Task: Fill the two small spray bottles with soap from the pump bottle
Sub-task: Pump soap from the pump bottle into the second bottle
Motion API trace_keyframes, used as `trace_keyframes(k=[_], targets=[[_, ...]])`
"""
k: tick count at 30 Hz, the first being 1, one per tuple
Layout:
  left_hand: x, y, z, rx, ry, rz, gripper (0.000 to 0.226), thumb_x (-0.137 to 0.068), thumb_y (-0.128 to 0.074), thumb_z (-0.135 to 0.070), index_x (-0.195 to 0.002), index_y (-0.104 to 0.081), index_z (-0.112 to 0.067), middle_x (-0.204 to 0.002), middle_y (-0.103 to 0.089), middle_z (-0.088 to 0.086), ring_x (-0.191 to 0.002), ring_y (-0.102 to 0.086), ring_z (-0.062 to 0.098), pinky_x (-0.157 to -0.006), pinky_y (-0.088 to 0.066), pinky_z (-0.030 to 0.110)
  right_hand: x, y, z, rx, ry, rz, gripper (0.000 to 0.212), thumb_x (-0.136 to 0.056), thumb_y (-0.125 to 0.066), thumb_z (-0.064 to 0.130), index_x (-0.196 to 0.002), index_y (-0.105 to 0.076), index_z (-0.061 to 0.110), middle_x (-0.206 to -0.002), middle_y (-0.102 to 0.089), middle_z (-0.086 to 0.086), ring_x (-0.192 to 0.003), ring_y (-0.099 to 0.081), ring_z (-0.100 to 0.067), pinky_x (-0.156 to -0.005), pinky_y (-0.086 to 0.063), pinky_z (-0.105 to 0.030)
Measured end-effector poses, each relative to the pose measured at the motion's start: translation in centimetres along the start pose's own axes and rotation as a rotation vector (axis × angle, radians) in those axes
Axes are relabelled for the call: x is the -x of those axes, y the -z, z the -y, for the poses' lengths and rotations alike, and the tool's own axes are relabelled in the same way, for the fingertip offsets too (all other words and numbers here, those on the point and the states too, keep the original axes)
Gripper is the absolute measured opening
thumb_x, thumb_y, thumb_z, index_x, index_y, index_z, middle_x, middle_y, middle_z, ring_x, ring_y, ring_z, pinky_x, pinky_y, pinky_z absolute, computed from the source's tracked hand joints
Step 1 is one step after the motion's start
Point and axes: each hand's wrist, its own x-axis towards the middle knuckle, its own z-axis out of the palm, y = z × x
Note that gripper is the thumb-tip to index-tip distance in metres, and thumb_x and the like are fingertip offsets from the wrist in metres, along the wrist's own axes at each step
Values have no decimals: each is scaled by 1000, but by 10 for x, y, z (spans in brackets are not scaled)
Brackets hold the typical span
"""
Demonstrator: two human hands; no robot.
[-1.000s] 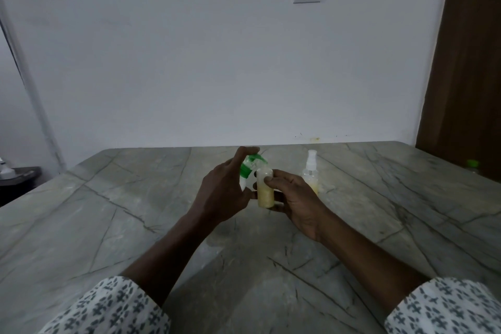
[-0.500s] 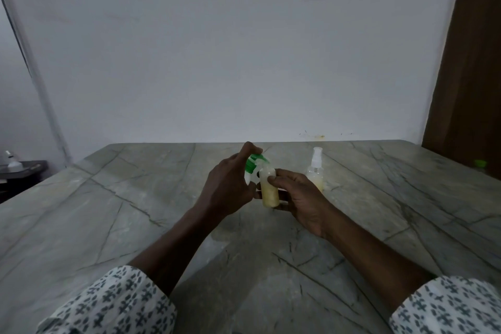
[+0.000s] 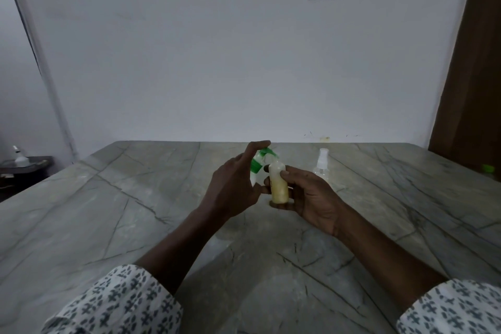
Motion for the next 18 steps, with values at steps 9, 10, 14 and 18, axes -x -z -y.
trace_keyframes(k=[9, 10, 14, 18], targets=[[-2, -3, 2, 42, -7, -29, 83, -78, -78, -22, -143, -28, -33, -106, -69, 4, -58, -47, 4, -59, -44, 17, 1, 2, 5, -110, -5, 43, 39, -96, -47, 20, -126, -58, -1, -102, -71, -17, -103, -69, -31, -105, -39, -62], [-2, -3, 2, 45, -5, -27, 83, -77, -78, -22, -143, -28, -33, -106, -69, 3, -57, -48, 4, -60, -46, 18, 1, 2, 5, -112, -5, 44, 37, -98, -45, 20, -126, -58, -1, -101, -71, -17, -103, -69, -31, -105, -39, -62], [-3, -2, 3, 58, -5, -24, 81, -77, -77, -22, -142, -29, -33, -104, -69, 2, -56, -49, 4, -60, -53, 24, 2, 1, 6, -104, -2, 49, 38, -96, -47, 20, -126, -58, -2, -99, -71, -17, -101, -70, -31, -104, -38, -61], [-2, 0, 2, 70, -12, -16, 79, -77, -75, -18, -142, -32, -29, -108, -68, 3, -53, -46, 4, -60, -51, 24, 2, 3, 10, -49, 20, 24, 43, -84, -58, 22, -119, -61, -2, -103, -72, -21, -108, -68, -36, -105, -36, -62]])
